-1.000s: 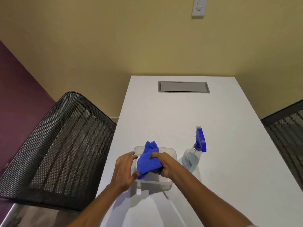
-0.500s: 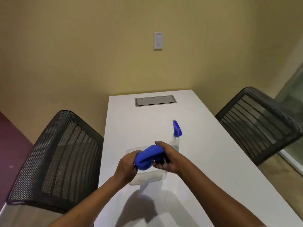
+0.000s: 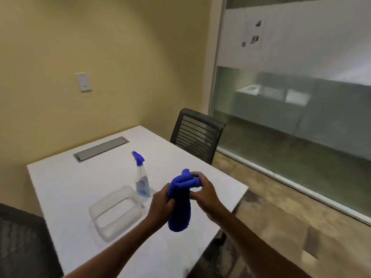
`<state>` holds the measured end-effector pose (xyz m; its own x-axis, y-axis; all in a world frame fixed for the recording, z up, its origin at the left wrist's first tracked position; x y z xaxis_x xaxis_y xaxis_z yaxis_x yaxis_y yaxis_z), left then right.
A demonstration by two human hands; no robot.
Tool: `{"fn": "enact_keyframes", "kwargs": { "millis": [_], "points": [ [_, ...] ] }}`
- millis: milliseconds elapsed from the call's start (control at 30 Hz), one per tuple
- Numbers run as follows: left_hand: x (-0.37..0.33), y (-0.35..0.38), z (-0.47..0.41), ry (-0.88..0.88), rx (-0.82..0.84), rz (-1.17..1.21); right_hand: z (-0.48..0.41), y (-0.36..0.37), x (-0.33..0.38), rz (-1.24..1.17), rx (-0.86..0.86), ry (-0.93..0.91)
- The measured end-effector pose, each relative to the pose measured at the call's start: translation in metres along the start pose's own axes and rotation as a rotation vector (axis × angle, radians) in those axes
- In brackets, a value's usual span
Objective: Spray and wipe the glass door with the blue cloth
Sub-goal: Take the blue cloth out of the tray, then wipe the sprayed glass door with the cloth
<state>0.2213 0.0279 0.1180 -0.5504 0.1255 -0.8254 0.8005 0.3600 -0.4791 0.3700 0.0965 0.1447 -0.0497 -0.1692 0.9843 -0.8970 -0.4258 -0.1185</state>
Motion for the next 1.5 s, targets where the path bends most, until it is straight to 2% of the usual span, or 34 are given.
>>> {"fn": "enact_keyframes", "kwargs": {
  "millis": [200,333,433,567,733,867,1000,1067,1167,1233,1300,1367,1433,1500],
  "points": [
    [-0.082,0.097,0.023,0.140,0.164,0.193,0.091,-0.105,0.028,0.162,-0.496,-0.099],
    [-0.145,0.155,0.063,0.211,0.303,0.338,0.174,-0.162,0.054,0.367,-0.648,-0.238],
    [-0.190,0.196,0.106,0.281,0.425,0.359,0.248,-0.197,0.069,0.520,-0.745,-0.249],
    [-0.247,0.239,0.184,0.369,0.571,0.365,0.368,-0.231,0.085,0.577,-0.866,-0.107],
    [-0.321,0.265,0.297,0.511,0.731,0.387,0.521,-0.244,0.129,0.641,-0.969,-0.035],
    [-0.382,0.277,0.378,0.626,0.895,0.444,0.627,-0.248,0.179,0.745,-0.991,0.091],
    [-0.459,0.281,0.417,0.822,0.971,0.574,0.717,-0.244,0.233,0.847,-0.999,0.218],
    [-0.506,0.280,0.428,1.016,1.121,0.573,0.754,-0.238,0.255,0.873,-1.006,0.253],
    [-0.565,0.283,0.464,1.247,1.584,0.442,0.799,-0.228,0.282,0.877,-1.069,0.298],
    [-0.590,0.290,0.496,1.279,1.812,0.402,0.827,-0.222,0.292,0.913,-1.134,0.359],
    [-0.607,0.301,0.527,1.262,1.964,0.385,0.854,-0.217,0.299,0.937,-1.212,0.434],
    [-0.620,0.315,0.554,1.288,2.056,0.337,0.880,-0.211,0.304,0.950,-1.303,0.504],
    [-0.634,0.327,0.578,1.386,2.048,0.287,0.904,-0.204,0.309,0.964,-1.406,0.565],
    [-0.649,0.336,0.601,1.474,2.014,0.344,0.928,-0.197,0.311,0.982,-1.524,0.618]
  ]
}}
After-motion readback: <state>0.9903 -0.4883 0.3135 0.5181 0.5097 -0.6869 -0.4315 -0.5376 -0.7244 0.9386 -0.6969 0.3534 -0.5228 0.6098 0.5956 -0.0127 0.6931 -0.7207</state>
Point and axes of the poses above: each hand's wrist, its own z-axis away from the middle knuckle, its own y-axis out of the palm, x = y × z, the point moved 1 cm from there along -z, towards the middle knuckle, and after that the axes turned 4 degrees about -z, right-handed, at the moved point
